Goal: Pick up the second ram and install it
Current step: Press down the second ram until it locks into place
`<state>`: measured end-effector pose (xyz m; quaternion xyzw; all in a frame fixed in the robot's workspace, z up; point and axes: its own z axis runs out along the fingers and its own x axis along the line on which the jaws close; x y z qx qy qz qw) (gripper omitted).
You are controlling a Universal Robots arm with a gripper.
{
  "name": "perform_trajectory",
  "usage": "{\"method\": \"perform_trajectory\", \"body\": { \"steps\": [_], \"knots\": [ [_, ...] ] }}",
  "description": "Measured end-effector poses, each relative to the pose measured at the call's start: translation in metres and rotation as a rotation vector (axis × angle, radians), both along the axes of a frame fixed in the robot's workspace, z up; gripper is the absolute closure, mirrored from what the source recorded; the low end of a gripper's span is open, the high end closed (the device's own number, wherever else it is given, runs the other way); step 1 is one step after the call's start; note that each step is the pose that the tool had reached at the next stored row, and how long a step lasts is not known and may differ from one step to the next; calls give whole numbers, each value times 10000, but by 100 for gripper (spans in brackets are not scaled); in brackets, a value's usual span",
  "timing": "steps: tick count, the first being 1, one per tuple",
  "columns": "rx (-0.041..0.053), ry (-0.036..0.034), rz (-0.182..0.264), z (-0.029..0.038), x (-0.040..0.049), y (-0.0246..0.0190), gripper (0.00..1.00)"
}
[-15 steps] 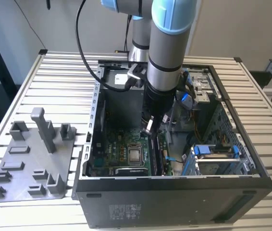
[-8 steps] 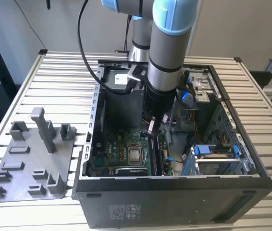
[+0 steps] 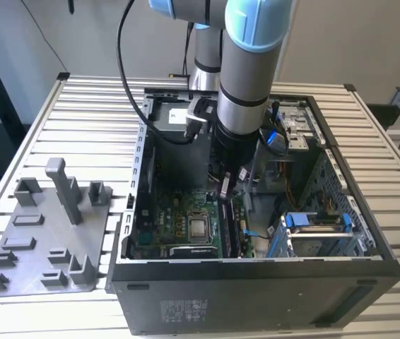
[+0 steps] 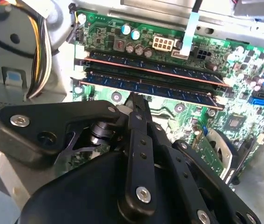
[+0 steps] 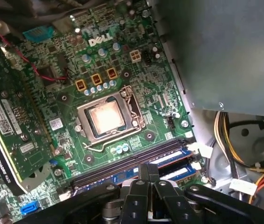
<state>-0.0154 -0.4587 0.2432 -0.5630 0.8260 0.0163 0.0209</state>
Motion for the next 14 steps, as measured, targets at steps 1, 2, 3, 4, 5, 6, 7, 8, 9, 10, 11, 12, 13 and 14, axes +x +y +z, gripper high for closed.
{"method": "perform_trajectory", "body": {
  "steps": [1, 2, 3, 4, 5, 6, 7, 8, 9, 10, 11, 12, 13, 14],
  "knots": [
    [0, 0, 26, 0, 0, 0, 89],
    [1, 0, 25, 0, 0, 0, 89],
    [1, 1, 27, 0, 0, 0, 89],
    [0, 1, 29, 0, 4, 0, 89],
    [-1, 2, 36, -1, 8, 0, 89],
    [2, 0, 62, -6, 12, 0, 89],
    [3, 0, 124, -12, 16, 0, 89],
    [-1, 1, 210, -14, 18, -1, 89],
    [-1, 1, 292, -18, 18, -3, 89],
    [1, 0, 387, -24, 18, -3, 89],
    [1, 0, 535, -31, 19, -3, 89],
    [0, -3, 928, -44, 19, -3, 89],
    [-2, -4, 1057, -47, 19, -4, 89],
    [0, -6, 1164, -52, 19, -4, 89]
  ]
}}
